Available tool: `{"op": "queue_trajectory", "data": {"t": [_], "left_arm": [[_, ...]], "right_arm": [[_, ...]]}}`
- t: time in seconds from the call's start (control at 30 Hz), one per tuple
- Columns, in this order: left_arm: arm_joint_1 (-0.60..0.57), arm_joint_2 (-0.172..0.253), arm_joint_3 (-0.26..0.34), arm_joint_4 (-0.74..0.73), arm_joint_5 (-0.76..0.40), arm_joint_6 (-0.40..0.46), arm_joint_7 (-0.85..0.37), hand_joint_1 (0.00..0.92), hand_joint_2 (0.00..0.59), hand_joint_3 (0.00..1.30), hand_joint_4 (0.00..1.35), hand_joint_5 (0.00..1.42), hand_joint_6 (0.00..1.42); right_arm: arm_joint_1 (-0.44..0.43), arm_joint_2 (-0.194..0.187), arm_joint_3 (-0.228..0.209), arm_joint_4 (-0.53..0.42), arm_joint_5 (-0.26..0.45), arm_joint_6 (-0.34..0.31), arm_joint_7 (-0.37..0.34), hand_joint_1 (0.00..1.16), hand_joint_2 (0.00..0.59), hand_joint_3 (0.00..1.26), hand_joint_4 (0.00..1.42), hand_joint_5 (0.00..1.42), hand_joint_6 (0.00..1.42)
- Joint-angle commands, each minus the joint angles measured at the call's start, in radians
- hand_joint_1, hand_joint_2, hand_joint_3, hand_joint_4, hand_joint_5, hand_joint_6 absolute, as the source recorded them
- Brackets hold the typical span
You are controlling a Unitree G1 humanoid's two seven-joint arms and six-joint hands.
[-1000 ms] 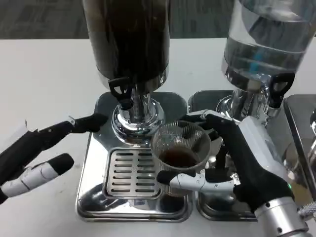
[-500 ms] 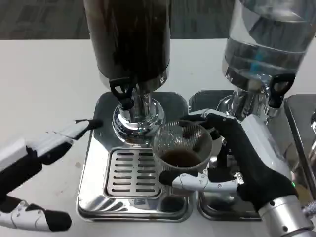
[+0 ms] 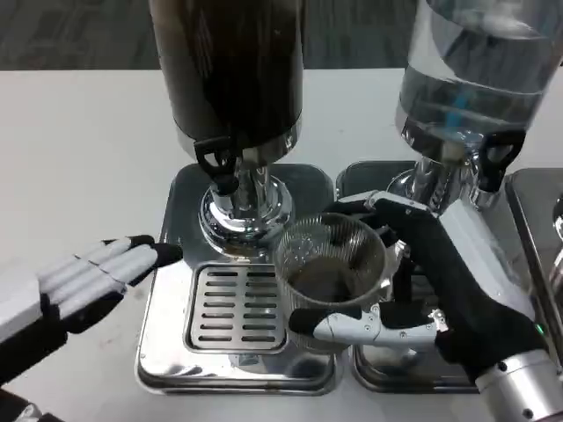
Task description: Grasp the cup under the faucet to collect the drink, then remove the cup.
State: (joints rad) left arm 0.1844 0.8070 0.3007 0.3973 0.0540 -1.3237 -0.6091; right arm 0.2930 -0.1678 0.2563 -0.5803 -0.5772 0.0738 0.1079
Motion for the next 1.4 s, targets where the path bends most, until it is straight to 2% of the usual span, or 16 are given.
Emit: {"op": "queue_trajectory", "data": {"t": [0.03,0.4,0.67,1.0,1.4], "left_arm": [[0.005,0.032,0.004,0.016,0.041,-0.044,0.043,0.0,0.026,0.0,0.0,0.0,0.03],[0.023,0.054,-0.061,-0.003,0.036,-0.102,0.105,0.0,0.024,0.0,0.0,0.0,0.02],[0.065,0.088,-0.103,-0.072,-0.008,-0.083,0.141,0.0,0.024,0.0,0.0,0.0,0.02],[0.104,0.106,-0.115,-0.111,-0.035,-0.05,0.151,0.0,0.024,0.0,0.0,0.0,0.02],[0.124,0.102,-0.108,-0.108,-0.043,-0.027,0.148,0.0,0.025,0.0,0.0,0.0,0.02]], "right_arm": [[0.003,-0.007,-0.016,-0.05,0.029,-0.007,0.015,0.75,0.241,0.57,0.65,0.85,1.15],[0.054,-0.021,-0.031,-0.109,0.048,-0.011,0.036,0.74,0.219,0.59,0.67,0.86,1.17],[0.075,-0.023,-0.04,-0.137,0.057,-0.008,0.044,0.74,0.217,0.6,0.68,0.86,1.17],[0.084,-0.018,-0.05,-0.146,0.056,-0.007,0.044,0.75,0.208,0.6,0.69,0.87,1.17],[0.093,-0.019,-0.055,-0.149,0.057,-0.009,0.043,0.75,0.208,0.61,0.7,0.88,1.17]]}}
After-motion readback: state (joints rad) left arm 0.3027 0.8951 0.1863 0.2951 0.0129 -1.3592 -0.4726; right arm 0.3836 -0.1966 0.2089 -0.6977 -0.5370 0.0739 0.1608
